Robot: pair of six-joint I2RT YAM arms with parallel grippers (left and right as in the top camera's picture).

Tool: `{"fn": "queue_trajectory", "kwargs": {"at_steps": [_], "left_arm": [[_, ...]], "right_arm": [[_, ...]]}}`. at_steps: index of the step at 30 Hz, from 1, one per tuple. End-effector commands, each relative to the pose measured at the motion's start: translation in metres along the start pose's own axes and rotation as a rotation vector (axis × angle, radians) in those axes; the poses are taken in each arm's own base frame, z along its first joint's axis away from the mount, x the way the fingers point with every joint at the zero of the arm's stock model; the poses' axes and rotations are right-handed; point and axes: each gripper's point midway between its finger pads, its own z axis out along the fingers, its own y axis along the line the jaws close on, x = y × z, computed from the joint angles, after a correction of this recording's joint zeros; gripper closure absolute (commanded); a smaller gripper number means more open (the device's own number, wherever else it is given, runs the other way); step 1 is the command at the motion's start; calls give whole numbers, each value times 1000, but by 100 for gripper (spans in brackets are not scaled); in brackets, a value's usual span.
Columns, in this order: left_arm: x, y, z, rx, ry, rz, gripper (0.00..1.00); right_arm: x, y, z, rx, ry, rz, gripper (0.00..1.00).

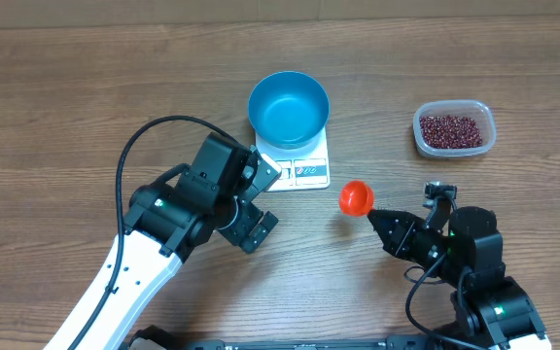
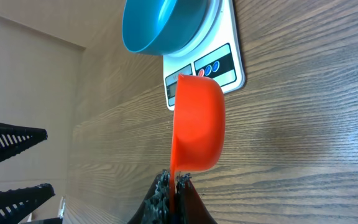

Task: Scoop item into bowl and weigh 150g on scale
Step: 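Retract the left gripper back from the scale, then carry the red cup with the right gripper toward the bean tub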

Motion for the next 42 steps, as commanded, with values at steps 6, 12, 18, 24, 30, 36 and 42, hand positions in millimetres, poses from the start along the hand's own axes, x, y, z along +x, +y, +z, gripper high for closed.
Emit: {"fn": "queue_trajectory", "kwargs": {"at_steps": [6,12,18,24,30,36,42], "left_arm": [[-9,0,-6,10,-34,17,0],[-15,-1,-6,14,-56,10,0],[-17,-3,-9,31,-67,9,0],[-23,7,-15,14,-92,-10,0],[-20,18,-16,14,-88,-51,0],[-15,12,-17,87,-86,-7,0],[-1,30,-18,38,-40,-56,0]], "right_arm": [[-11,13,-7,-29,-30,-17,96],[-10,12,-7,-25,-27,-14,96],[-8,10,-6,-17,-19,-9,96],[-8,10,-6,-17,-19,-8,96],[-7,10,-6,-15,-17,-8,96],[-7,10,-6,-15,-17,-8,96],[-8,9,-6,-9,-22,-8,96]]}}
